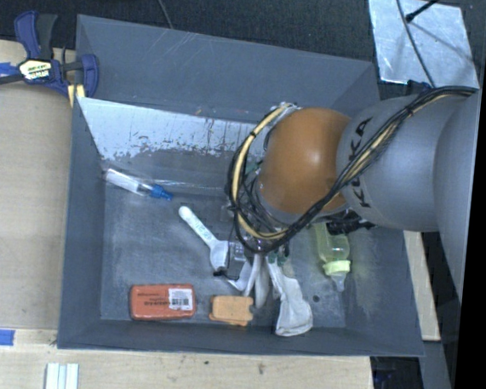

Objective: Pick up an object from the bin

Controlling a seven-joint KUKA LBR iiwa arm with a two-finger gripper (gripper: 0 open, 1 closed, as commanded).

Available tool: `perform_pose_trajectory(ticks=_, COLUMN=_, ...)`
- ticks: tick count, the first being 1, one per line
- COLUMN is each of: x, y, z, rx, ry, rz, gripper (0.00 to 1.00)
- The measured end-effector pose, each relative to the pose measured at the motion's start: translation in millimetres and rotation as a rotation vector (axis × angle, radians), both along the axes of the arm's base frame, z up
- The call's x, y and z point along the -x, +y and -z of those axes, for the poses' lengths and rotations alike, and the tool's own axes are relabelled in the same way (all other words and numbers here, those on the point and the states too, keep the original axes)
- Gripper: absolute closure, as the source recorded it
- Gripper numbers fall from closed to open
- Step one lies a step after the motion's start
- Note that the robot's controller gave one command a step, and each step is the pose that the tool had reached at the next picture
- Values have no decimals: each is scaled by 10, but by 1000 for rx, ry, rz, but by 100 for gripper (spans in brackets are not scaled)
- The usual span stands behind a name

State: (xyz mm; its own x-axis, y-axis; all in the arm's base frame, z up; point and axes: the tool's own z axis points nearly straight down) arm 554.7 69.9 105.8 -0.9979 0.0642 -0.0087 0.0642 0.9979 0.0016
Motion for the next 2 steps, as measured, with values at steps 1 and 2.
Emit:
perform_pose_trajectory(ticks=1, x=-23, y=-180, z=179, rx=1, ry=7, rz=-49, gripper=0)
perform_pose_trajectory(ticks=2, x=-72, y=-298, z=337, rx=1, ry=5, rz=-19, gripper=0)
